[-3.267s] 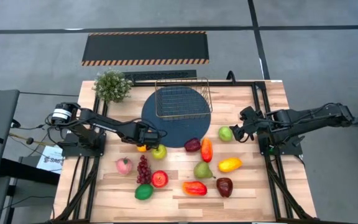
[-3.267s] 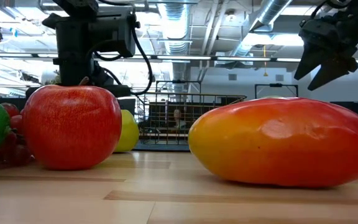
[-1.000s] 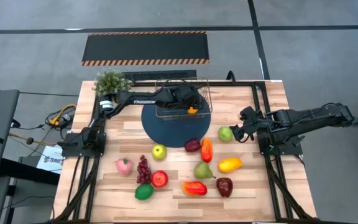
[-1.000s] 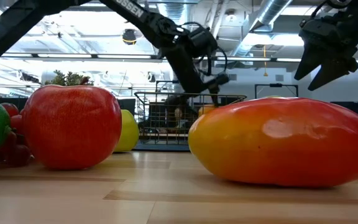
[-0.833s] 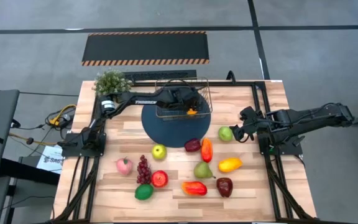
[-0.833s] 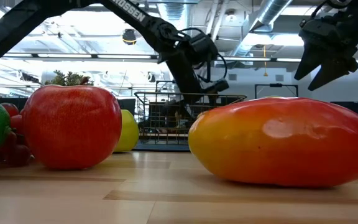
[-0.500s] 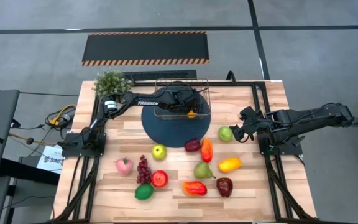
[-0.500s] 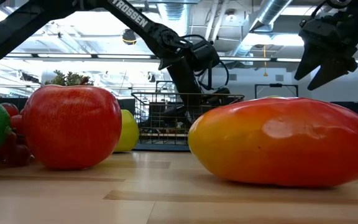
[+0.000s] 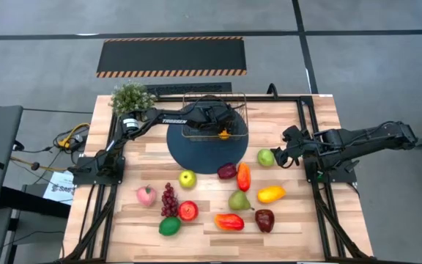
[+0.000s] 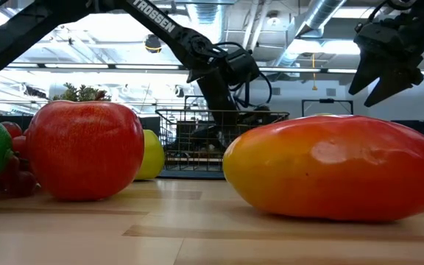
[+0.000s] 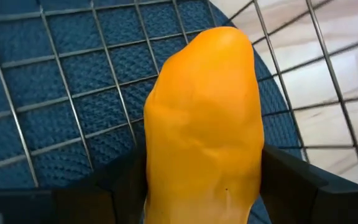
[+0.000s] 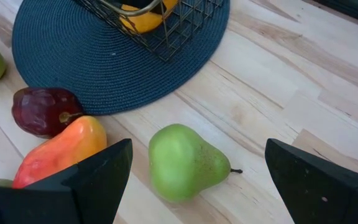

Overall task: Build produce basket
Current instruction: Put the top yellow mango into the wire basket

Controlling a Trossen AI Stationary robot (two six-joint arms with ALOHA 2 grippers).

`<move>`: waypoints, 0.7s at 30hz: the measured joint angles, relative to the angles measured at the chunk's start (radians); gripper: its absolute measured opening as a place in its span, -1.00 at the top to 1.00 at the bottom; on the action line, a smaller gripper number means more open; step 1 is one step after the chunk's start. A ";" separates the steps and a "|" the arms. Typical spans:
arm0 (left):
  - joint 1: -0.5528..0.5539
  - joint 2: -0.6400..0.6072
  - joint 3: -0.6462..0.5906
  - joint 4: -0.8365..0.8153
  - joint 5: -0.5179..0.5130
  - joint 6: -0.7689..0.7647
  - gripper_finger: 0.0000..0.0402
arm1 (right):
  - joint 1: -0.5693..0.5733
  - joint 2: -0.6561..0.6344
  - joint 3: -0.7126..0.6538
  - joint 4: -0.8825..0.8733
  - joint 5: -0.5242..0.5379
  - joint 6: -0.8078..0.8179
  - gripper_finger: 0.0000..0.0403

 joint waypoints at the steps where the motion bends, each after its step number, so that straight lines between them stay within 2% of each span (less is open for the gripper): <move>1: 0.000 0.000 0.005 -0.010 0.002 0.023 -0.20 | 0.000 0.000 0.000 0.000 0.000 0.000 -0.91; 15: 0.000 0.000 0.065 -0.056 0.013 0.117 -0.20 | 0.000 0.000 0.000 0.000 0.000 0.000 -0.91; 21: 0.001 0.000 0.065 -0.120 -0.001 0.109 -0.35 | 0.000 0.000 0.000 0.000 0.000 0.000 -0.91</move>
